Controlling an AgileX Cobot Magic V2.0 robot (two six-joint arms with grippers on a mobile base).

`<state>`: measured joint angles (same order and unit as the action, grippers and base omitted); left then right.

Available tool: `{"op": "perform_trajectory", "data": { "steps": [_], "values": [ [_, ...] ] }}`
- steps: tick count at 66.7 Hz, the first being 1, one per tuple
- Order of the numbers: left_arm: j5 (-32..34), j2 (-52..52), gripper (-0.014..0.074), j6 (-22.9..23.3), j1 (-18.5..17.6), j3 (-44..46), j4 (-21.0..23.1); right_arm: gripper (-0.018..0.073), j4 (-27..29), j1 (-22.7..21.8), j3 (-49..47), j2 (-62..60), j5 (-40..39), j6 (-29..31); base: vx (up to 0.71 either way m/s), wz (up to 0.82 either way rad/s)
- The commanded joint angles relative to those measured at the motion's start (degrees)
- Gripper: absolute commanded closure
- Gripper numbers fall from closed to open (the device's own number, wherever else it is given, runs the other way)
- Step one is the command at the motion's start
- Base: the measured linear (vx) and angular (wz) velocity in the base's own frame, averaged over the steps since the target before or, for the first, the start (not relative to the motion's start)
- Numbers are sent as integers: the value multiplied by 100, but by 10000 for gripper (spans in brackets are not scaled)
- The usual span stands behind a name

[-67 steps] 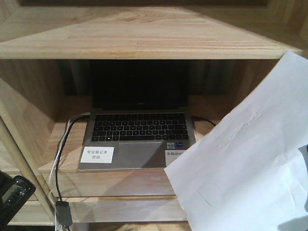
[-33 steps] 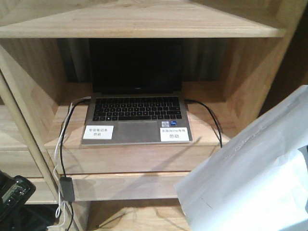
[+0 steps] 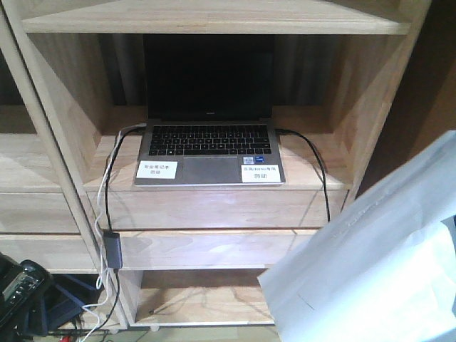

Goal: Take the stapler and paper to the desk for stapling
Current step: 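Drive the base away from the shelf holding stapler and paper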

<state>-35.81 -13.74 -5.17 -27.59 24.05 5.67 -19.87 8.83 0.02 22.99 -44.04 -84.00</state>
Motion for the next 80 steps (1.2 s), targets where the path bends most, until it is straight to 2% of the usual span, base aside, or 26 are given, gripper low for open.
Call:
{"op": "perform_trajectory", "data": {
  "steps": [1, 42, 80],
  "values": [
    [641, -56, 603, 5, -42, 169, 65, 564, 29, -8, -152, 43, -383, 58, -12, -1],
    [641, -56, 603, 5, -42, 169, 65, 566, 28, -8, -152, 43, -383, 58, -8, 4],
    [641, -56, 603, 5, -42, 169, 65, 564, 28, -8, -152, 43, -383, 58, -3, 42]
  ]
}}
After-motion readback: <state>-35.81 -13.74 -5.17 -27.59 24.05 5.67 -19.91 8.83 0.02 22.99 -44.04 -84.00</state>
